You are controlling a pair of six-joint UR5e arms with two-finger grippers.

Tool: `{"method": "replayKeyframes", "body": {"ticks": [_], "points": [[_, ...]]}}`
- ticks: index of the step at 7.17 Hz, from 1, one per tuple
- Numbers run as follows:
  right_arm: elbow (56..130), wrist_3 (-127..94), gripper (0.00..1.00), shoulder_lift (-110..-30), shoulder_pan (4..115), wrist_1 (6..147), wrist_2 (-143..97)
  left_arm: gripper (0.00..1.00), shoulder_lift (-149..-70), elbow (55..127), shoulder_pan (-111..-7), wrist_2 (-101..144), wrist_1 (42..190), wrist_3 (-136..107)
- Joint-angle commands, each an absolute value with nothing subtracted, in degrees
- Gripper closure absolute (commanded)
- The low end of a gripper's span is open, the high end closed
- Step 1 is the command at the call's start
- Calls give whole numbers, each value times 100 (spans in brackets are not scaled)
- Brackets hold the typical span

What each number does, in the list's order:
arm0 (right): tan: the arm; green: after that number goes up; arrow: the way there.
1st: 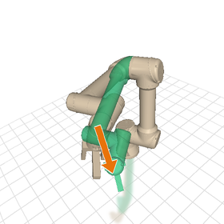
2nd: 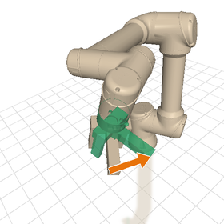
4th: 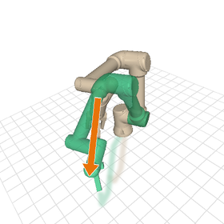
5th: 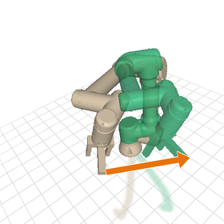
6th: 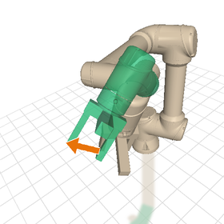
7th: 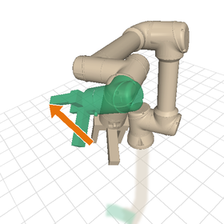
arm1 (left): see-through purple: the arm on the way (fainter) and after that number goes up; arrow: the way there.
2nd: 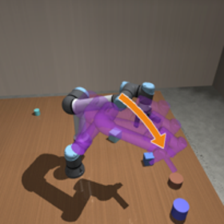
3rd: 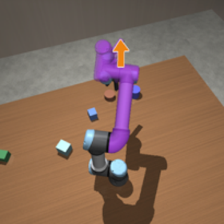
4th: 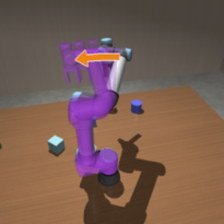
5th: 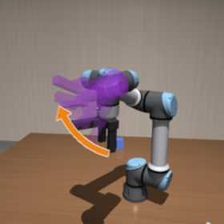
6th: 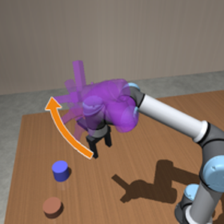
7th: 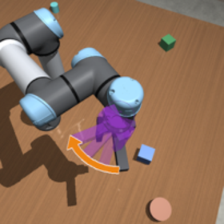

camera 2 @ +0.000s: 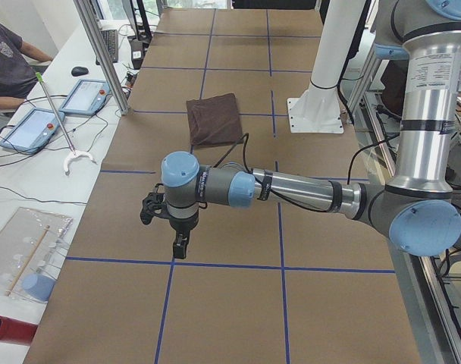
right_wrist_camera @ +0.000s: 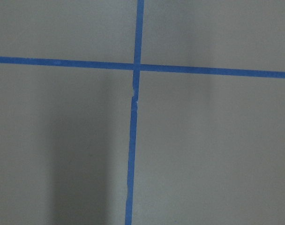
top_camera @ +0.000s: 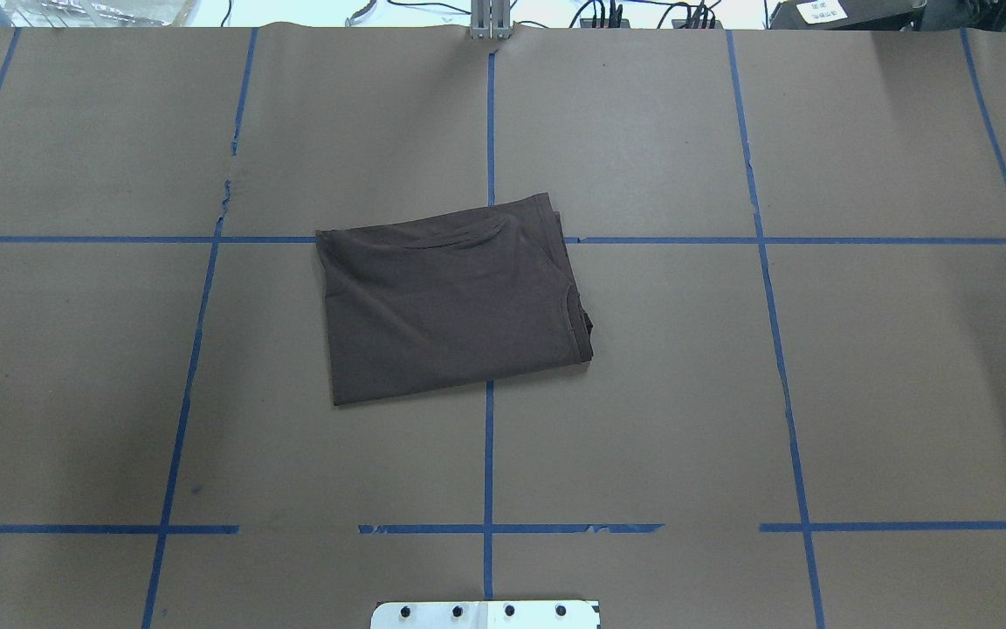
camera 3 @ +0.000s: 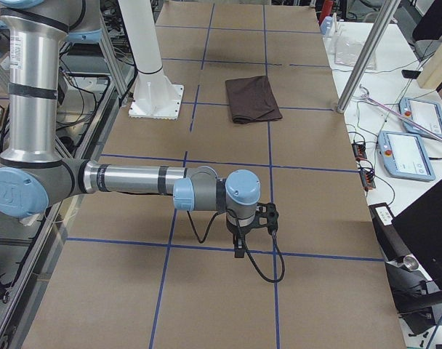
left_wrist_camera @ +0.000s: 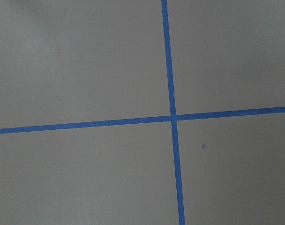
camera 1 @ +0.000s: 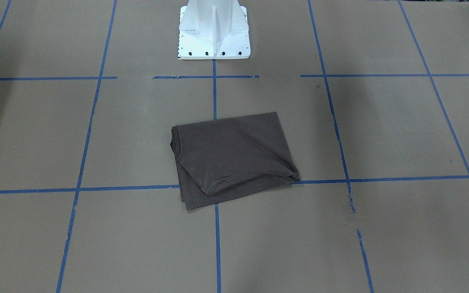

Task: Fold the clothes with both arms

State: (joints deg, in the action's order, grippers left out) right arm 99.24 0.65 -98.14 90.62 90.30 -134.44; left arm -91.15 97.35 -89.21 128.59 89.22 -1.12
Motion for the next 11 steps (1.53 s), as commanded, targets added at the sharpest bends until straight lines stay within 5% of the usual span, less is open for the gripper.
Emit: {"method": "replayKeyframes", "body": {"ticks": [1,11], "points": [[10422,62,0,-9861,9237,9648,-13790,0,-9114,9738,-8921,12858,8930,-105],[10433,149,0,-9773,9123,9554,-13239,0,-9105,9747,-8921,12858,8930,-132]]}}
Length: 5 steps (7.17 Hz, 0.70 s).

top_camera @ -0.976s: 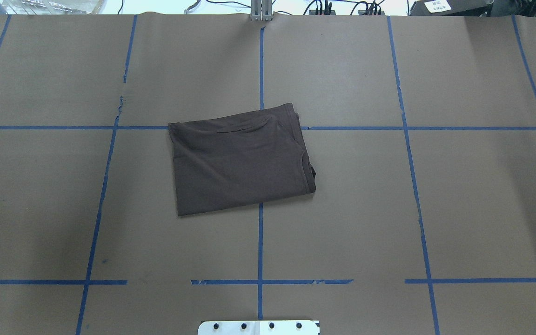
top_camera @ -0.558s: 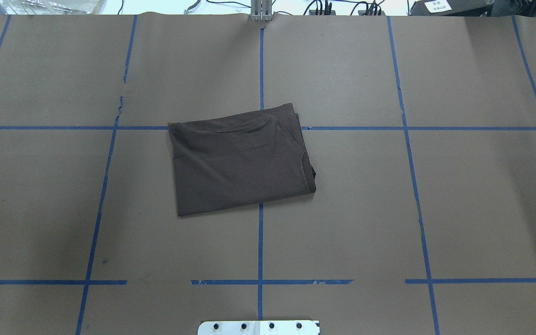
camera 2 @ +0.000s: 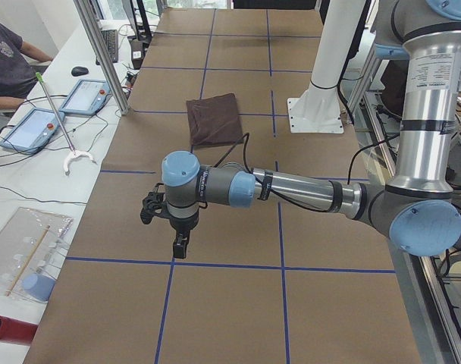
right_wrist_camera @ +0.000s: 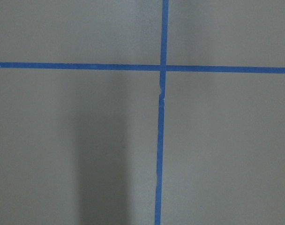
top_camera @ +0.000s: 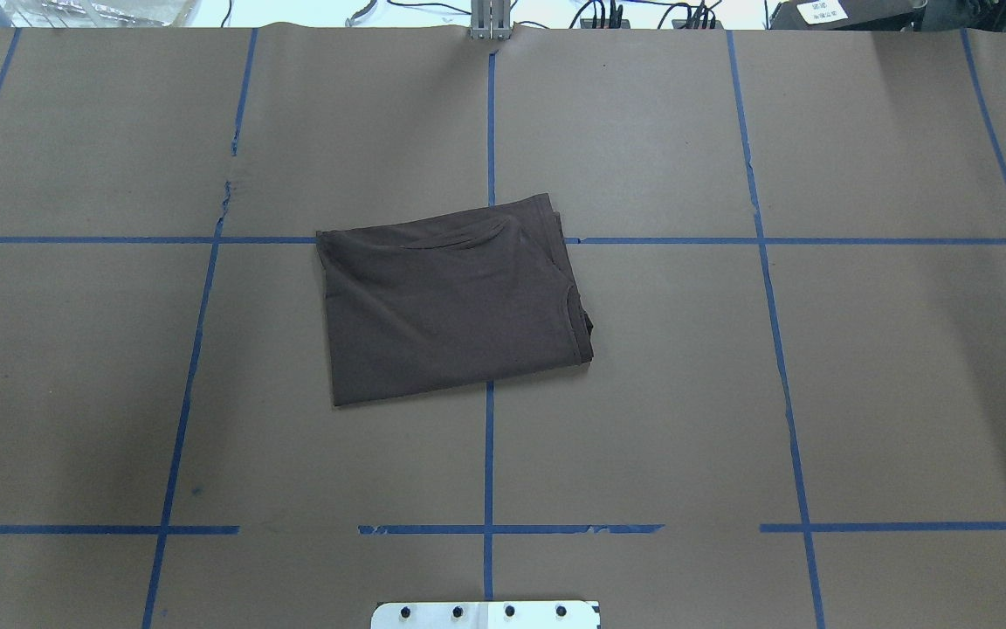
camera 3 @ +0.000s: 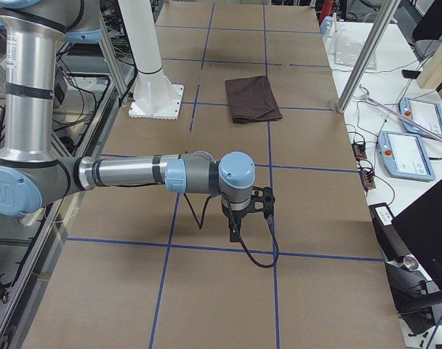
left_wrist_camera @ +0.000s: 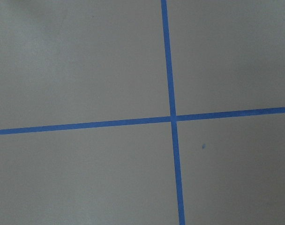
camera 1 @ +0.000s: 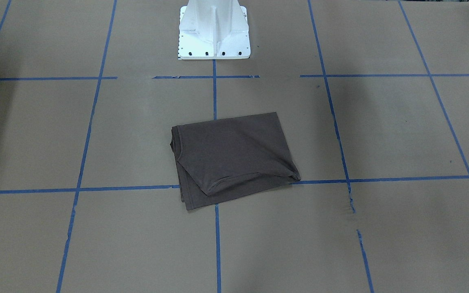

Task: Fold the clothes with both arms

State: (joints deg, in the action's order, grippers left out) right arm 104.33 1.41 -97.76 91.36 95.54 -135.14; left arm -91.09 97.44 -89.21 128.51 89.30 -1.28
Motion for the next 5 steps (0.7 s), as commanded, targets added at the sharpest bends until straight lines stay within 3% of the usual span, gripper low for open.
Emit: {"method": "replayKeyframes", "body": {"ticks": [1,5], "points": [[10441,158,0,-9773,9123,9554,-12949,0,-9105,9773,-8921,12876,8930,-141],[10441,132,0,-9773,9123,9562,-12981,0,-8922,9782,-8930,13385,8833,-343]]}}
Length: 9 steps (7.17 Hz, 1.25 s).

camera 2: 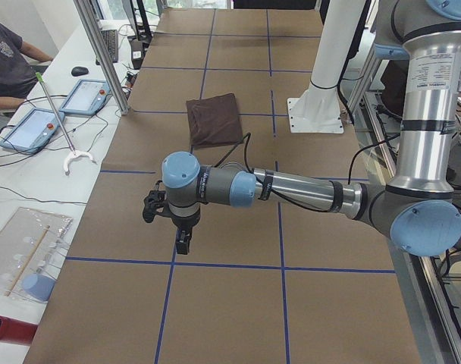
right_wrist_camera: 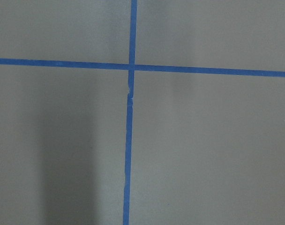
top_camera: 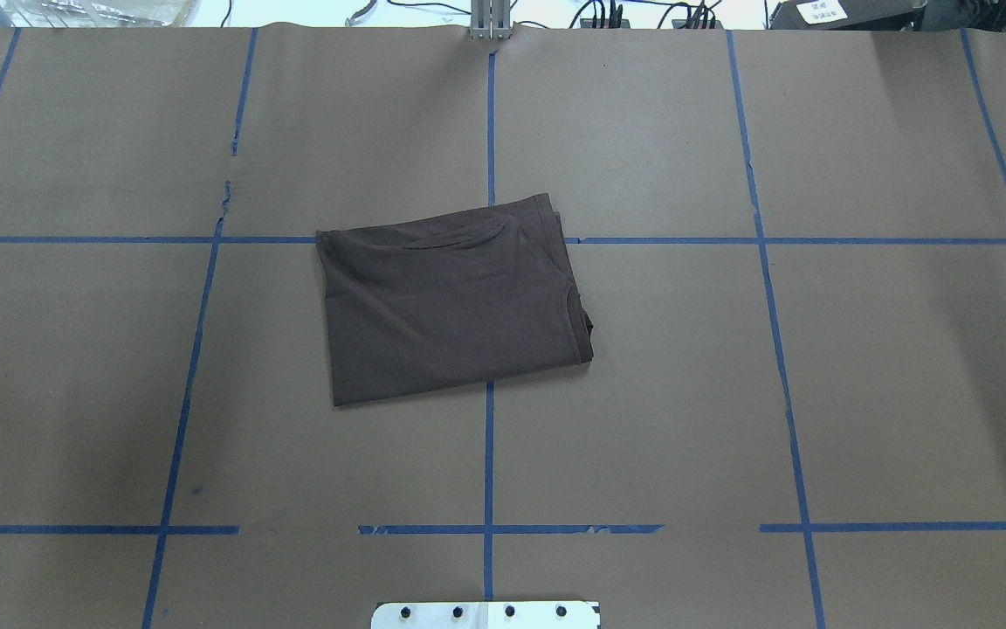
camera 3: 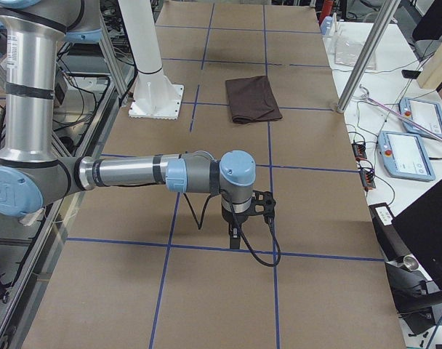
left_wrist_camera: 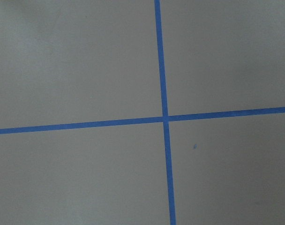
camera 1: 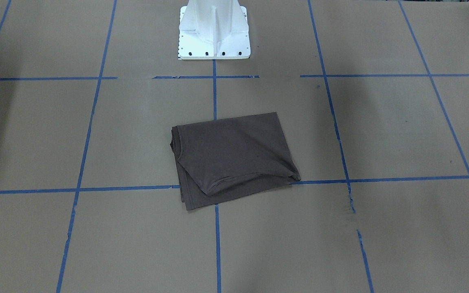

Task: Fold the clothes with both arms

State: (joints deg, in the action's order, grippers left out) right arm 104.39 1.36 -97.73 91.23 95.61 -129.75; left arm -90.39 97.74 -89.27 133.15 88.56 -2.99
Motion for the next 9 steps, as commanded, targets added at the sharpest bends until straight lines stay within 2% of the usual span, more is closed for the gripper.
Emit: {"method": "replayKeyframes", "body": {"ticks": [1,9], "points": [[10441,132,0,-9782,9123,9562,-12990,0,-8912,9721,-8921,13377,8763,-343],[10468,141,0,-9782,9141,9562,-13348,0,-8912,9782,-8921,13377,8499,-343]]}}
